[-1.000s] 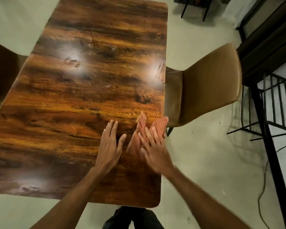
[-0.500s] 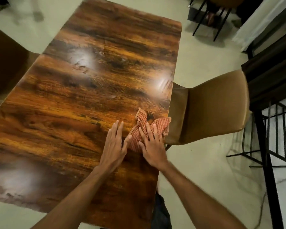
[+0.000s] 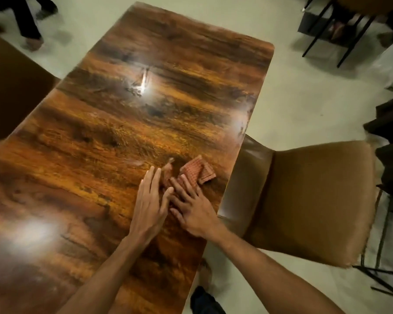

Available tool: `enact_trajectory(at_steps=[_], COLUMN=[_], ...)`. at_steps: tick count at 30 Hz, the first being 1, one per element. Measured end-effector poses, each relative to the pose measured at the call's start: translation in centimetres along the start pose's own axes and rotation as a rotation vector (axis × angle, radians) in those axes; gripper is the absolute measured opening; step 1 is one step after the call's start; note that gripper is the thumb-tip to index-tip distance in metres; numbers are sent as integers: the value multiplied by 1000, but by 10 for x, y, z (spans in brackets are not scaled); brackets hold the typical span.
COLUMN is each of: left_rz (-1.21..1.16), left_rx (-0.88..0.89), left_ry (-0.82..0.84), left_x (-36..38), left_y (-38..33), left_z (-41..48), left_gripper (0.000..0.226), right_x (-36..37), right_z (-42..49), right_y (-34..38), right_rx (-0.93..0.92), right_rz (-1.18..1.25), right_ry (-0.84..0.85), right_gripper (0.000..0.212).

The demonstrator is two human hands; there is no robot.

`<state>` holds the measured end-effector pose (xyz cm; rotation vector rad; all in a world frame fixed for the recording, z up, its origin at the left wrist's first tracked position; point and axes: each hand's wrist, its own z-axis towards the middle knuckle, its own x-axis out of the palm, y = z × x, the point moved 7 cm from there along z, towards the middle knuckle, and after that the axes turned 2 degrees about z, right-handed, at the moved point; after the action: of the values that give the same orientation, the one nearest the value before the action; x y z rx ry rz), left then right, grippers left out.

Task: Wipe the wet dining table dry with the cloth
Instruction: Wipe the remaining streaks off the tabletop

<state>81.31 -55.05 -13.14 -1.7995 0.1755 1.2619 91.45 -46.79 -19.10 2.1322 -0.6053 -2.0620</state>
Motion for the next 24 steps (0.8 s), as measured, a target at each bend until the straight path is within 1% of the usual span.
enact_trajectory(at_steps=[1,2,3,6,7,8,10,11,12,15,16,18,21,23,24], left_rz=[9,11,15,43,54,61,60,53,43,27,34,32,17,33,46], left_rx=[-11,-28,-44,-57,-63,-73,-81,-76,-63,-28,-25,-26,-29,-29,-30], left_ry=[-19,-32,-40,-54,-56,-52,-45,-35,-31,-22,-21,-5,28,30,30], left_x=[-2,-4,-5,-8,-8,-7,-5,-1,-1,1,3,6,13,16,17], left_y=[4,9,14,19,18,16,12,9,5,-2,-4,-11,-19,-19,-19], left_z=[8,14,20,31,34,37,41,44,47,54,54,52,41,33,28], left_gripper=[67,68,70,72,72,70,66,65,65,63,63,63,63,63,63], right_x=[-3,-10,-20,-45,-47,-47,-44,-47,-56,-83,-85,-77,-46,-34,-36], right_z=[13,30,51,103,113,117,113,107,105,92,83,59,-1,-24,-24], right_y=[-6,-19,-38,-85,-87,-85,-85,-98,-117,-186,-193,-171,-111,-98,-100], right_rx=[-66,-70,-21,238,268,248,96,40,37,245,285,250,56,-68,-96], right_rz=[-14,-33,-41,12,22,14,-59,-74,-87,-117,-119,-125,-135,-170,-187], right_ry=[13,11,0,-15,-11,-2,7,6,-9,-35,-34,-42,-27,20,33], right_gripper=[56,56,57,60,61,62,62,62,62,62,61,61,60,58,58])
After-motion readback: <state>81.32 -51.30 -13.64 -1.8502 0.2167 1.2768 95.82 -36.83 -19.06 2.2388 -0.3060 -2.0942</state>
